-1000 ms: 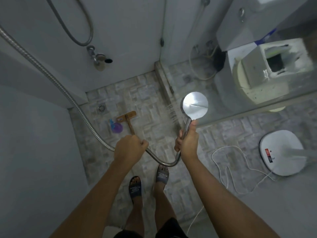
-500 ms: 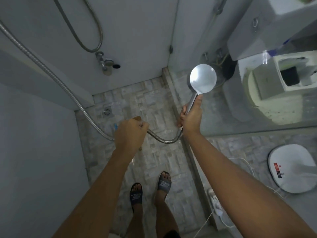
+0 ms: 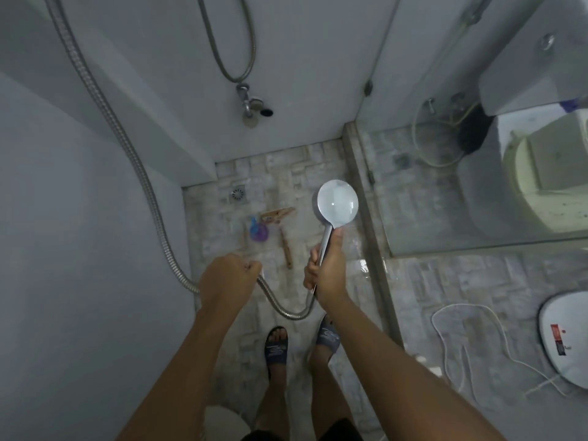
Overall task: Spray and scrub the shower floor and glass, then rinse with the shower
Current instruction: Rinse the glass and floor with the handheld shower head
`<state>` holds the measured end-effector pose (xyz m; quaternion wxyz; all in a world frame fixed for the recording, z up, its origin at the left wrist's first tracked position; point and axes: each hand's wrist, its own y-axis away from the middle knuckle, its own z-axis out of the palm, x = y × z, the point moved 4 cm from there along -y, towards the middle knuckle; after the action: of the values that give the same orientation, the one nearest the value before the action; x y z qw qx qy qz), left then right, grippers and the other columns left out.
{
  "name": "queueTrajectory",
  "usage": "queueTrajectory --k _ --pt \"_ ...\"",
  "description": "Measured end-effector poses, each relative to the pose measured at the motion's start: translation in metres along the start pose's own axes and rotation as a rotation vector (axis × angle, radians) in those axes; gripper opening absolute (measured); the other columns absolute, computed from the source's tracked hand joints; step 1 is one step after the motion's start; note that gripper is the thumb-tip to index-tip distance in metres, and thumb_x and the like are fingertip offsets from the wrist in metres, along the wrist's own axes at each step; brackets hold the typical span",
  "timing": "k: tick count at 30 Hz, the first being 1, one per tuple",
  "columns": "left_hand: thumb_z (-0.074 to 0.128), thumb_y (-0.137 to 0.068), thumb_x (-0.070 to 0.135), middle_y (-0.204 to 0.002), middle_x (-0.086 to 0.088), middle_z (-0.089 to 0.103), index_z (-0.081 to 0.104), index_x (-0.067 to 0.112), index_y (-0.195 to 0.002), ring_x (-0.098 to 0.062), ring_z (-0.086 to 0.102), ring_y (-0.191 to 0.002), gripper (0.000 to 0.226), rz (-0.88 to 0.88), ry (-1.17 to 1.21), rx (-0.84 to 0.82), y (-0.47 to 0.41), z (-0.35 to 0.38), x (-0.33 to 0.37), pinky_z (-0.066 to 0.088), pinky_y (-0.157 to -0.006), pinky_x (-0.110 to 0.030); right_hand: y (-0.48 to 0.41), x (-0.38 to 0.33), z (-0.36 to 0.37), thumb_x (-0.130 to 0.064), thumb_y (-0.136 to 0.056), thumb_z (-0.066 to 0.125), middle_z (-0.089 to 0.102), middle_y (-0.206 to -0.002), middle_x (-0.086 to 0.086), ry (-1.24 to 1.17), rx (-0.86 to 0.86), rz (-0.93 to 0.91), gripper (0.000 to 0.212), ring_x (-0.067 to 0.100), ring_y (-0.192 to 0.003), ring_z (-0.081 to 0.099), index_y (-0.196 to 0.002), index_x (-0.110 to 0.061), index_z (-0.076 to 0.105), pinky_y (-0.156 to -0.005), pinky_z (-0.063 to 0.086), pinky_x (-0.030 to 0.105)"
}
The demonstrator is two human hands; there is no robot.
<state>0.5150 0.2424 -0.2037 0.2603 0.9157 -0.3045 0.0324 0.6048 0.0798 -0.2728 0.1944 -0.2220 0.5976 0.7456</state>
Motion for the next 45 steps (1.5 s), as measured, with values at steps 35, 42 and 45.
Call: queueTrajectory --k 35,42,45 --pt "0.06 -0.091 0.026 -0.04 0.0 0.043 0.038 0.019 -0.039 -0.015 0.04 -0.04 0.056 -0.171 0.212 0.268 -0.016 -0.116 -0.161 0.029 -0.044 -0.026 0.045 0.034 0.215 -0.084 -0.088 0.024 0.022 -0.04 0.0 -0.005 -0.282 0.114 0.075 0.013 -0.029 0.018 -0.054 -0.018 0.038 -0.04 0.017 0.015" --pt "0.059 -0.092 0.027 -0.044 -0.002 0.046 0.041 0.017 -0.042 -0.019 0.044 -0.043 0.054 -0.138 0.205 0.346 -0.091 -0.156 -0.159 0.027 -0.046 -0.026 -0.004 -0.003 0.281 -0.085 -0.086 0.025 0.023 -0.039 -0.001 -0.046 -0.243 0.061 0.076 0.014 -0.03 0.02 -0.053 -0.018 0.038 -0.039 0.022 0.016" --pt "0.057 -0.093 0.029 -0.047 -0.004 0.048 0.043 0.015 -0.044 -0.024 0.046 -0.047 0.053 -0.134 0.18 0.373 -0.119 -0.171 -0.159 0.029 -0.05 -0.029 -0.022 -0.021 0.304 -0.086 -0.085 0.025 0.024 -0.04 -0.001 -0.062 -0.214 0.024 0.076 0.014 -0.032 0.021 -0.051 -0.02 0.039 -0.042 0.02 0.019"
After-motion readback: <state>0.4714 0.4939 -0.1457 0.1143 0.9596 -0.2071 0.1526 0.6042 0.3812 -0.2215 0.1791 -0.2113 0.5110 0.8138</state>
